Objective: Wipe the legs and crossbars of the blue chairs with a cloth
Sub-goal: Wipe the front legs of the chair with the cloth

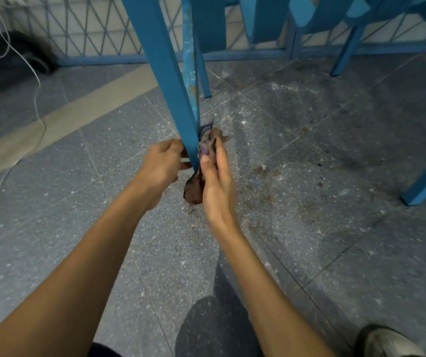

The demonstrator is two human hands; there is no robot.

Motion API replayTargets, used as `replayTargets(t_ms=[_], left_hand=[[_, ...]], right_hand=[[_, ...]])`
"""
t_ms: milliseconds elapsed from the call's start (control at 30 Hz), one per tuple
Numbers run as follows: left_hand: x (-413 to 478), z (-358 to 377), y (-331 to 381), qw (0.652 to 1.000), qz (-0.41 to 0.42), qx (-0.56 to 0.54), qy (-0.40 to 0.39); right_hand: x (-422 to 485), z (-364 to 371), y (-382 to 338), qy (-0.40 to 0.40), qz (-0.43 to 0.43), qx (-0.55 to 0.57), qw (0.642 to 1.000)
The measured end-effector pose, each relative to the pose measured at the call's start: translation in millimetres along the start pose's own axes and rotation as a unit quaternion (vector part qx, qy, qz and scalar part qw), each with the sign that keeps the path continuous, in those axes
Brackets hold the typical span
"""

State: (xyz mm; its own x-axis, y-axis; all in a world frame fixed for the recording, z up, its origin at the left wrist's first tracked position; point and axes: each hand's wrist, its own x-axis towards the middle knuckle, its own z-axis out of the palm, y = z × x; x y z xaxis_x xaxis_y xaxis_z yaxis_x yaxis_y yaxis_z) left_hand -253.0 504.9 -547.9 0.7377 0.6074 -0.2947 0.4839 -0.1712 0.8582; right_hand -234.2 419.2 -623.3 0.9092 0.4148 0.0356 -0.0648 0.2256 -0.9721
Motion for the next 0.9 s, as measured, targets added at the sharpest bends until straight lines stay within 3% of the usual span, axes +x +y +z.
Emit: replayTargets(t_ms=[100, 233, 333, 400, 533, 633, 700, 900], left_hand=[[-2, -2, 0, 1.0, -0.01, 0.002, -0.011], [-6, -5, 1, 1.0, -0.01, 0.01, -0.015], [-7, -6, 1, 1.0, -0.008, 0.016, -0.017], [-8, -5, 1, 1.0, -0.007, 0.013, -0.016], [-5, -3, 1, 1.0, -0.002, -0.002, -0.007], [-7, -4, 3, 1.0, -0.004, -0.003, 0.0], [-8, -5, 4, 1.0, -0.008, 0.0, -0.012], [-17, -12, 3, 0.999, 0.013, 0.036, -0.015]], right_hand=[[-13, -7, 34, -0.001, 0.008, -0.045, 0.999], [-20, -26, 70, -0.002, 0.166, -0.058, 0.984], [-12, -32, 65, -0.008, 0.229, -0.021, 0.973], [-7, -27, 41, -0.025, 0.207, 0.005, 0.978], [-8, -6, -6, -0.064, 0.032, -0.026, 0.997], [-15, 2, -3, -0.016, -0.055, -0.101, 0.993], [-22, -6, 22, 0.013, -0.044, -0.121, 0.992], [-27, -36, 81, -0.014, 0.116, -0.2, 0.973]])
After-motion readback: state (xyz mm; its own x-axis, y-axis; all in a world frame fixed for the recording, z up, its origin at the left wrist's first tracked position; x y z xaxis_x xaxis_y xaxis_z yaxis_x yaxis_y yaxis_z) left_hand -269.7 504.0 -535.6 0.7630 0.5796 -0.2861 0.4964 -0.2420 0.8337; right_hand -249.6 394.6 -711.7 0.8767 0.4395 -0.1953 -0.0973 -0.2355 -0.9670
